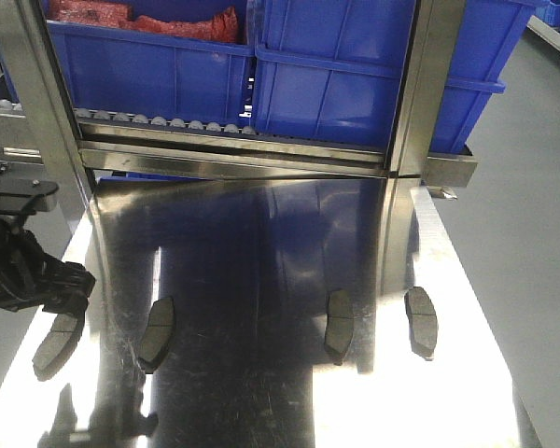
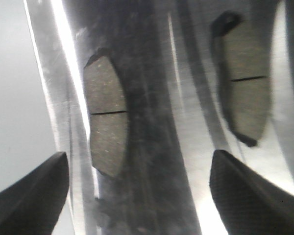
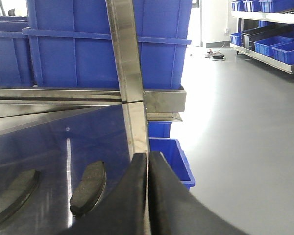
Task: Move and align brake pads A on conveyor
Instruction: 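Lower the left gripper over the brake pad nearest it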
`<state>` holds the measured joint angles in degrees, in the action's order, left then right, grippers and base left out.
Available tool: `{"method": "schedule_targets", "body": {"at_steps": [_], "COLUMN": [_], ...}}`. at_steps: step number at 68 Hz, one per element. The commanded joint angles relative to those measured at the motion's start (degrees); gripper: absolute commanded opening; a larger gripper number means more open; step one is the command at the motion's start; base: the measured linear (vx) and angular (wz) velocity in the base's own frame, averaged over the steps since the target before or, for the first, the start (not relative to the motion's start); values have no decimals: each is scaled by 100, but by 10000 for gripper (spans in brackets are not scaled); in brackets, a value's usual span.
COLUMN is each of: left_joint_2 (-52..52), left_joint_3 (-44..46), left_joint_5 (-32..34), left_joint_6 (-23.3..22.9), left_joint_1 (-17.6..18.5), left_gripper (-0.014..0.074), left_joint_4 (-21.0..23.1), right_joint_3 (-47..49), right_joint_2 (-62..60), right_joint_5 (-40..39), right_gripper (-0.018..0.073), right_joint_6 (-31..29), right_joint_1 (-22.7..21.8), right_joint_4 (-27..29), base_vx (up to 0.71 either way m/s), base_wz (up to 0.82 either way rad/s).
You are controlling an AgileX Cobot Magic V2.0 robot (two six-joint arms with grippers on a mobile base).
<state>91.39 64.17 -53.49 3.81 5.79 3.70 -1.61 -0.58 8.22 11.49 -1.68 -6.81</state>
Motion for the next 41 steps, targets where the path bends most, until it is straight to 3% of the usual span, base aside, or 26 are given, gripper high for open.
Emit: {"method": "schedule_targets", "body": {"at_steps": [1, 41], "left_joint_2": [65, 859], "left_joint_3": [199, 194], "left_joint_5": [169, 626], "left_joint_6": [-431, -676], "left_joint_1": [29, 29], "left_gripper": [575, 575], "left_joint_4": [-255, -230], "right_joint_3": [-73, -73], "right_joint_2": [-75, -75], "right_joint_5": [-441, -441], "right_gripper": [-11, -11], "right_joint_6": [-48, -48], "right_joint_1": [-32, -32], "right_joint_4": [-67, -67], "base_vx": [0, 0], "base_wz": [0, 0]}}
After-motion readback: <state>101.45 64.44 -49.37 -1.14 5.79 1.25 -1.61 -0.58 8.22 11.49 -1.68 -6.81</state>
